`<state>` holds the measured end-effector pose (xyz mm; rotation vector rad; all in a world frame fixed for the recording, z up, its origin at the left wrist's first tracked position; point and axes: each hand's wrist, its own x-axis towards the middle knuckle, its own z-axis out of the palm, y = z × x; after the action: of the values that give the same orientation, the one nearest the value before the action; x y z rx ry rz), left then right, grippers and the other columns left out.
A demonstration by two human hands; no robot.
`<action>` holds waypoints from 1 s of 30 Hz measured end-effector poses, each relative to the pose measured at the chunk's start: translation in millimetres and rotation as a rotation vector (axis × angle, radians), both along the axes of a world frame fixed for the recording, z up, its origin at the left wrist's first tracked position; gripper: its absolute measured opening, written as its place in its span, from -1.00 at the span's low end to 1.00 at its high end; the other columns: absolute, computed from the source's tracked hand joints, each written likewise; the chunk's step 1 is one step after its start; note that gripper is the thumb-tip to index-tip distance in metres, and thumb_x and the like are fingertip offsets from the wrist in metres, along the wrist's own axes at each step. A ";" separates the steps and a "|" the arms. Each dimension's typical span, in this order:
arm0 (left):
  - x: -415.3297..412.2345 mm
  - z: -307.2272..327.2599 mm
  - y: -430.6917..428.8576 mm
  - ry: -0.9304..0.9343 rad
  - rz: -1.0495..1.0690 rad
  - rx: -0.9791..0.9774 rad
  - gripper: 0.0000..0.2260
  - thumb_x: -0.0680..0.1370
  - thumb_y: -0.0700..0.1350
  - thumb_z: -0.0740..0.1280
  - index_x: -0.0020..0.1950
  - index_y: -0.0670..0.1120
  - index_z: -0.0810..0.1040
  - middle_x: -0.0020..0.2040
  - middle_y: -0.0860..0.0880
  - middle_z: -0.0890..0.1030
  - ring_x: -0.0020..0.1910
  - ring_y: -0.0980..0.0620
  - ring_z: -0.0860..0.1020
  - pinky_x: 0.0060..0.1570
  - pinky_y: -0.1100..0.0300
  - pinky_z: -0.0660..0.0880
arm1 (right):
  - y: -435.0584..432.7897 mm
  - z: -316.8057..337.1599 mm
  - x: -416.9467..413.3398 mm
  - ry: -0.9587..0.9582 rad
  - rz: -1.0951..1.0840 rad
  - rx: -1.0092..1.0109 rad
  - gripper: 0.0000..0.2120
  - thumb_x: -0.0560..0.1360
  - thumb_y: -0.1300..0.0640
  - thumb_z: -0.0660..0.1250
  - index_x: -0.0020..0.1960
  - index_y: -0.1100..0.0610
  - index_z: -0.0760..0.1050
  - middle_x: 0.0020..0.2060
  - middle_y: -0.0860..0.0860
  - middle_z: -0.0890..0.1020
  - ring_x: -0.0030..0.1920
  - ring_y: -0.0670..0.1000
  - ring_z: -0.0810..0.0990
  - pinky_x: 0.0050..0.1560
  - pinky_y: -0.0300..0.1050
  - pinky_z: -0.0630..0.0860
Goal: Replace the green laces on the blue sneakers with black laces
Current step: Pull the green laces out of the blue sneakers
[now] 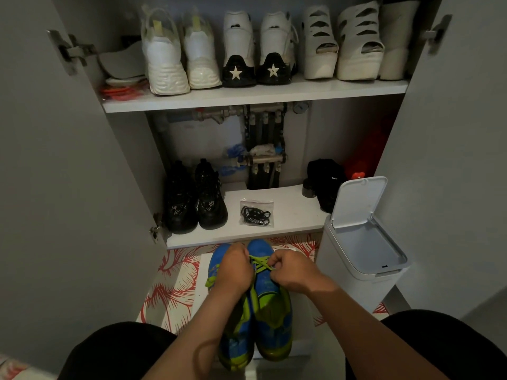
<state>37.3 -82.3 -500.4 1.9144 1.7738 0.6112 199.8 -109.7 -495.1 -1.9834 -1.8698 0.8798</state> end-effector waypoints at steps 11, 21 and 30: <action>-0.6 -1.2 -5.3 0.040 -0.210 0.010 -0.89 0.56 -0.13 0.33 -0.05 -0.08 0.65 -0.01 -0.05 0.58 0.02 0.01 0.53 0.04 0.05 0.50 | -0.3 -9.7 -20.4 -0.229 -0.026 0.162 -0.85 0.49 0.07 0.34 0.02 -0.08 0.62 0.05 -0.03 0.57 0.08 0.07 0.60 0.02 -0.14 0.49; -4.5 10.3 -0.9 -0.060 -0.054 -0.050 -0.71 0.51 -0.32 0.21 0.12 -0.06 0.59 0.15 -0.08 0.57 0.16 -0.01 0.49 0.15 0.11 0.47 | 2.5 -9.1 -24.0 -0.220 -0.074 0.177 -0.80 0.50 0.10 0.28 -0.30 0.00 0.50 -0.11 0.01 0.60 -0.11 0.07 0.62 -0.22 -0.19 0.35; -3.3 14.6 -1.8 0.339 -0.172 0.186 -0.79 0.61 -0.11 0.18 0.00 -0.05 0.62 0.03 -0.05 0.60 0.09 -0.03 0.49 -0.06 0.13 0.39 | 2.9 -7.0 -22.1 0.009 -0.120 0.119 -0.84 0.49 0.12 0.36 -0.24 0.06 0.66 -0.27 -0.08 0.66 -0.18 -0.04 0.63 -0.13 -0.17 0.52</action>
<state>33.9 -84.1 -485.8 2.3869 1.7709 0.4208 177.7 -106.8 -502.1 -1.9923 -1.7347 0.7249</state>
